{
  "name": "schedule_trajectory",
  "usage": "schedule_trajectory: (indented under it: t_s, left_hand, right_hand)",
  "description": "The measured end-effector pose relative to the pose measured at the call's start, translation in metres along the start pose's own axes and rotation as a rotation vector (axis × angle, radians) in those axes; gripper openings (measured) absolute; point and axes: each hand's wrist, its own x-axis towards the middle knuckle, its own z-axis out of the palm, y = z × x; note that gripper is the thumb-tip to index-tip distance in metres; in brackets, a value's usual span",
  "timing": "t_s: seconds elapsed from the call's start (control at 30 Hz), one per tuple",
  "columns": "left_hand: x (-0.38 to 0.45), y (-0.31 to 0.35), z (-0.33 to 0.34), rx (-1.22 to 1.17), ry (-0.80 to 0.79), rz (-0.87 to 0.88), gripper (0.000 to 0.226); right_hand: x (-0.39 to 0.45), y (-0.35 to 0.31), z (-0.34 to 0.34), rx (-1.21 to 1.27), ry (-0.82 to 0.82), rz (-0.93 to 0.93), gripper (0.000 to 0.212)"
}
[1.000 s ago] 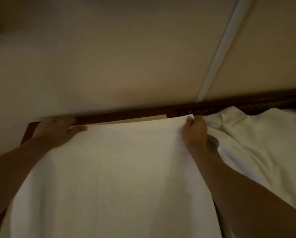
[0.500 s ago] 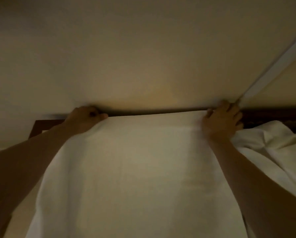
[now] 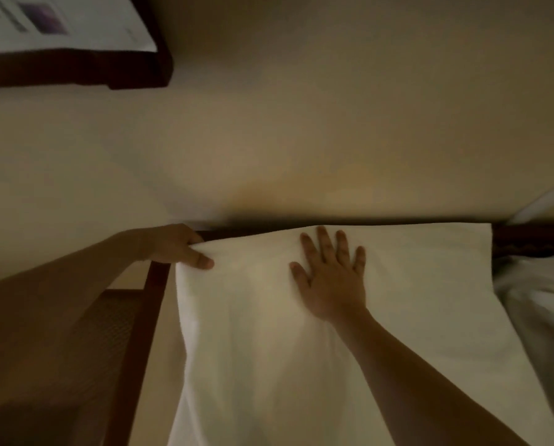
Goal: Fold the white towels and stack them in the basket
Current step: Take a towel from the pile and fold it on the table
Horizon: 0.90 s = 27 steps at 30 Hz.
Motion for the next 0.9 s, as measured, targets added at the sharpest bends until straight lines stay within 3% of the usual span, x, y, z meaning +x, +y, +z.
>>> schedule_trajectory:
  t_s: [0.1,0.2,0.3,0.4,0.5,0.57,0.7,0.9]
  left_hand:
    - [0.004,-0.019,-0.024,0.125,0.161,0.031,0.086]
    - [0.027,-0.029,-0.016,0.265,0.357,0.005,0.065]
    - [0.032,-0.051,0.011,0.363,0.569,-0.121,0.066]
    - [0.014,-0.067,0.030,0.146,0.813,-0.291,0.065]
    - [-0.028,-0.066,0.073,-0.241,0.994,-0.219,0.053]
    - [-0.070,-0.049,0.118,-0.394,0.973,-0.160,0.046]
    - [-0.165,-0.009,0.213,-0.498,0.644,-0.165,0.042]
    - [-0.228,0.028,0.300,-0.522,0.467,-0.217,0.064]
  right_hand:
    - [0.001,-0.003,-0.004,-0.015,0.014,0.030,0.067]
    - [0.002,-0.004,-0.003,-0.025,0.050,0.071,0.067]
    - [0.006,-0.010,0.000,-0.048,0.048,0.097,0.067]
    - [0.004,-0.019,-0.003,-0.123,0.040,0.164,0.069]
    - [-0.037,-0.049,0.005,-0.083,0.134,0.165,0.068]
    - [-0.093,-0.074,0.026,-0.012,0.193,0.083,0.063]
    - [-0.221,-0.103,0.080,-0.003,0.183,0.001,0.061]
    - [-0.296,-0.111,0.117,-0.020,0.089,-0.019,0.064]
